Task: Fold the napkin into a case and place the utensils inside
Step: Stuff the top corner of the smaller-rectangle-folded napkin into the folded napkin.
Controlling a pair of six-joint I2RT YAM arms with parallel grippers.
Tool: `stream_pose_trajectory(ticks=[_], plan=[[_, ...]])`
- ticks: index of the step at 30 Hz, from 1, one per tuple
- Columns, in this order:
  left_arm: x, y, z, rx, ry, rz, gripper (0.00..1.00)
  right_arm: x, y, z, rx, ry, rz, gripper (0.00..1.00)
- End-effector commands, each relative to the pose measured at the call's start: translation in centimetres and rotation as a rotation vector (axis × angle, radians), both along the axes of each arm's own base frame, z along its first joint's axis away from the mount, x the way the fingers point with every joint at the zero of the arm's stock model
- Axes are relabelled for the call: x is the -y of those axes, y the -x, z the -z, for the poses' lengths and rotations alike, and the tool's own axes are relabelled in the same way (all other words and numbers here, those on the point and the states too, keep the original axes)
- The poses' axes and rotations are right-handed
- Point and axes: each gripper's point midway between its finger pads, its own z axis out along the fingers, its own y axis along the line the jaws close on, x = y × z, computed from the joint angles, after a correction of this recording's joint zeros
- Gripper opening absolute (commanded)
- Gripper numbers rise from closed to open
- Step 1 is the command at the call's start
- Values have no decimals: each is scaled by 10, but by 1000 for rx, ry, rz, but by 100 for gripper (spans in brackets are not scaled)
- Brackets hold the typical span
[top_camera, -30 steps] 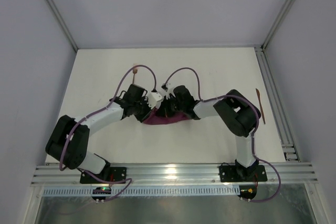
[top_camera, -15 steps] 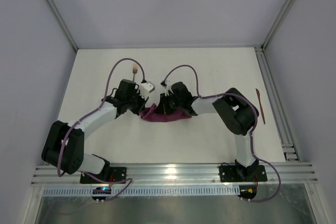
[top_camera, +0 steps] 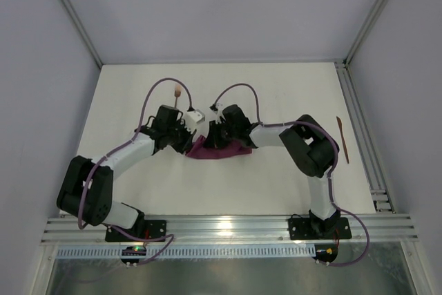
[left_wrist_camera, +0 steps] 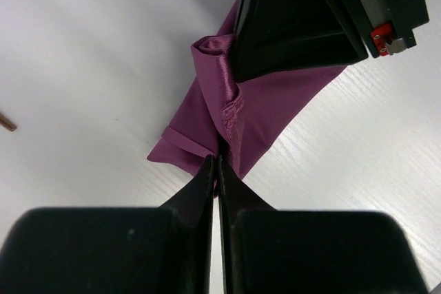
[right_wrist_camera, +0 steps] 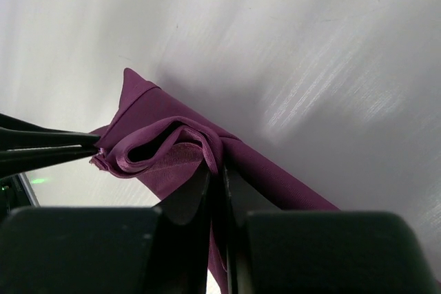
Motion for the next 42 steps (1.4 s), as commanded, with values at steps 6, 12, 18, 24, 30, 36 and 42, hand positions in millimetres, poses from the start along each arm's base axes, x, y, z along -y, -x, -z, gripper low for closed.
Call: stream_pose_trajectory(ticks=[6,12,18,24,30,36,42], plan=[[12,-10,-41,89,62,68,27,17,-1,25,-32,99,36,15],[21,5,-52,110,77,235,43,14,2,25,-30,83,2,11],[14,-35,-19,106,-26,133,47,16,0,25,-10,88,-23,11],[31,-38,-22,133,65,156,47,18,1,30,-8,97,-37,11],[32,-38,-24,180,76,161,48,16,2,30,-5,93,-50,10],[31,-47,-8,122,-4,142,44,17,1,30,-3,94,-49,10],[40,-35,-7,127,-5,191,11,17,1,31,-6,91,-49,10]])
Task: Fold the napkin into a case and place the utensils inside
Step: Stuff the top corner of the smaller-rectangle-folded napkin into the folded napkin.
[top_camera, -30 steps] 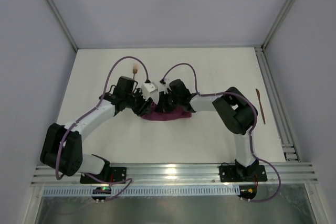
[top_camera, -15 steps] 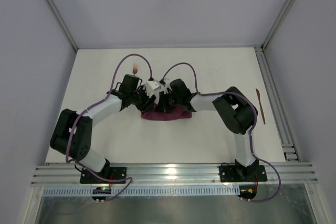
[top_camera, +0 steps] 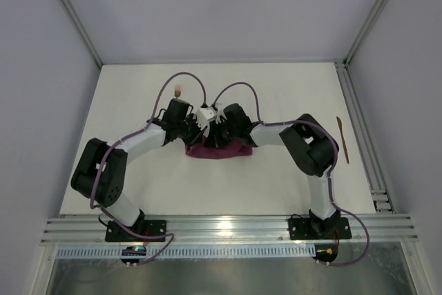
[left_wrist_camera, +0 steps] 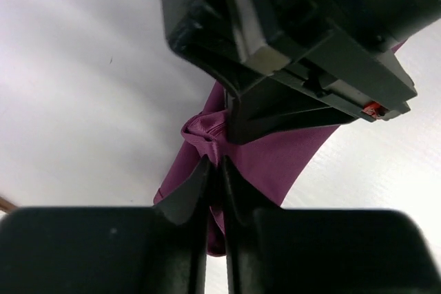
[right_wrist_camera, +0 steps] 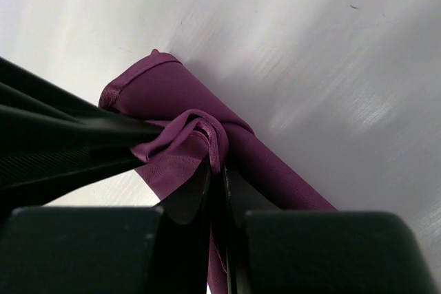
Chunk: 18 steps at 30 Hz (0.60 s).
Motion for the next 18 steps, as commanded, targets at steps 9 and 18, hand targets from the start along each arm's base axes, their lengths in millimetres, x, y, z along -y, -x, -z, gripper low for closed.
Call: stream_pose_trajectory(ticks=[9,18], plan=[[-5,19,19,77,-177,74,0,12,-5,18,-59,57,40,21],[-8,13,20,98,-174,13,0,26,-28,-30,8,30,90,36]])
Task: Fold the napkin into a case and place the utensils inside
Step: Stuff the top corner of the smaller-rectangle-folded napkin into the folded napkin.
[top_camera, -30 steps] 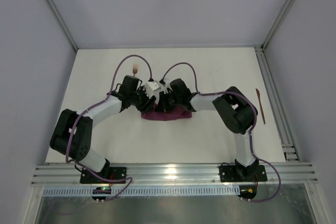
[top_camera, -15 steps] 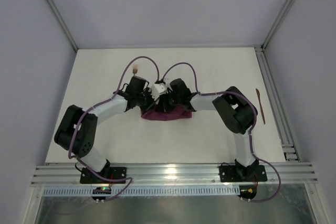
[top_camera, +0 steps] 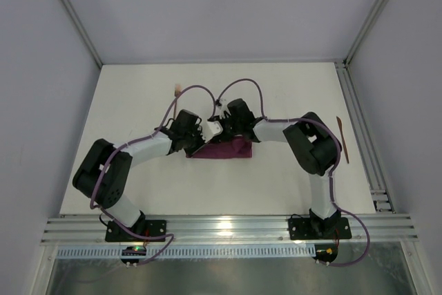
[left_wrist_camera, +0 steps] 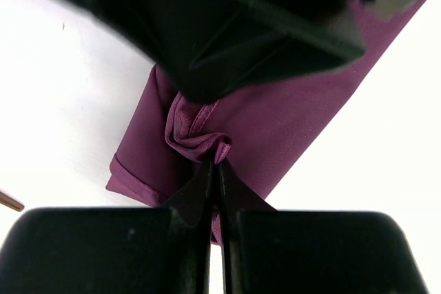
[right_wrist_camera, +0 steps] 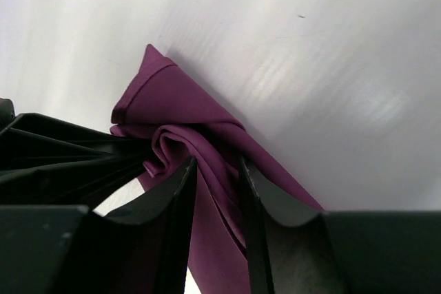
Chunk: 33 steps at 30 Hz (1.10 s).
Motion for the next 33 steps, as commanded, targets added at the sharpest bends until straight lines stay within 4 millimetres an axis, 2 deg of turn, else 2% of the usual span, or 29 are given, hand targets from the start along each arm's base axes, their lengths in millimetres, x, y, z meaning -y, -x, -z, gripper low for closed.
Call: stream_pose_trajectory(ticks=[1,5,6,7,9,10,12,15,17,21,24,33], plan=[[1,-9,-11,49,26,-36,0,19,-17,-26,58,51,52,36],[4,-10,-13,46,49,-49,0,27,-12,-34,63,59,80,34],[4,-10,-13,44,51,-56,0,27,-11,-42,69,38,85,34],[4,-10,-14,45,53,-53,0,31,-6,-37,51,38,95,34],[5,-10,-15,45,56,-51,0,27,-3,-50,42,-28,129,34],[5,-9,-15,44,57,-50,0,29,3,-45,12,-38,144,34],[5,-9,-16,47,58,-48,0,21,5,-53,-43,-124,179,35],[5,-9,-18,48,64,-50,0,15,9,-53,-135,-207,230,35],[6,-8,-18,46,67,-45,0,9,12,-45,-191,-221,236,35],[4,-6,-16,42,63,-45,0,-8,13,-41,-278,-267,244,35],[5,-7,-17,44,65,-46,0,-16,15,-42,-283,-282,246,34],[4,-6,-15,46,61,-44,0,-26,16,-37,-354,-321,291,31]])
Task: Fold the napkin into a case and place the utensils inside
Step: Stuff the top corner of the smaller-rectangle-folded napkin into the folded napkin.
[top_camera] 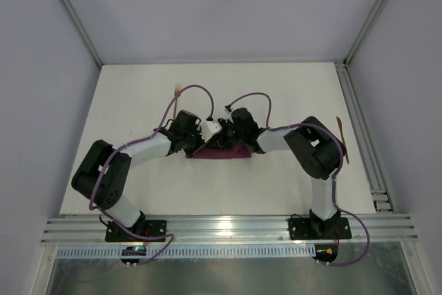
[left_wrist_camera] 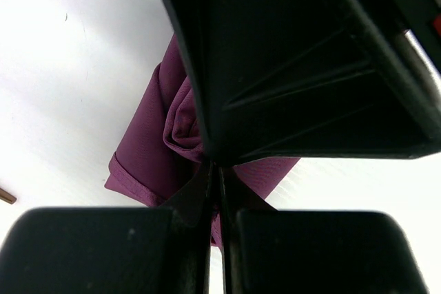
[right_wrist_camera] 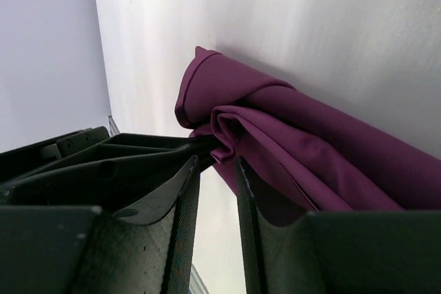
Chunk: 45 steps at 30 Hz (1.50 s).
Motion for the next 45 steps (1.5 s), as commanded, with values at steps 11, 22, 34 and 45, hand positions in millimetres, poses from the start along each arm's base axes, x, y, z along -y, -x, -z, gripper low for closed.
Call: stream_pose_trajectory(ticks=[11,22,34,45], plan=[[4,-7,-14,55,39,-1,0,-24,-8,3,-53,-64,51,28],[2,-8,-7,45,20,-1,0,-39,-7,2,-94,-142,42,12],[5,-1,-31,45,50,23,36,-26,-13,25,-86,-66,103,3],[-5,9,-98,-2,187,-21,69,-22,-12,34,-81,-41,105,3]])
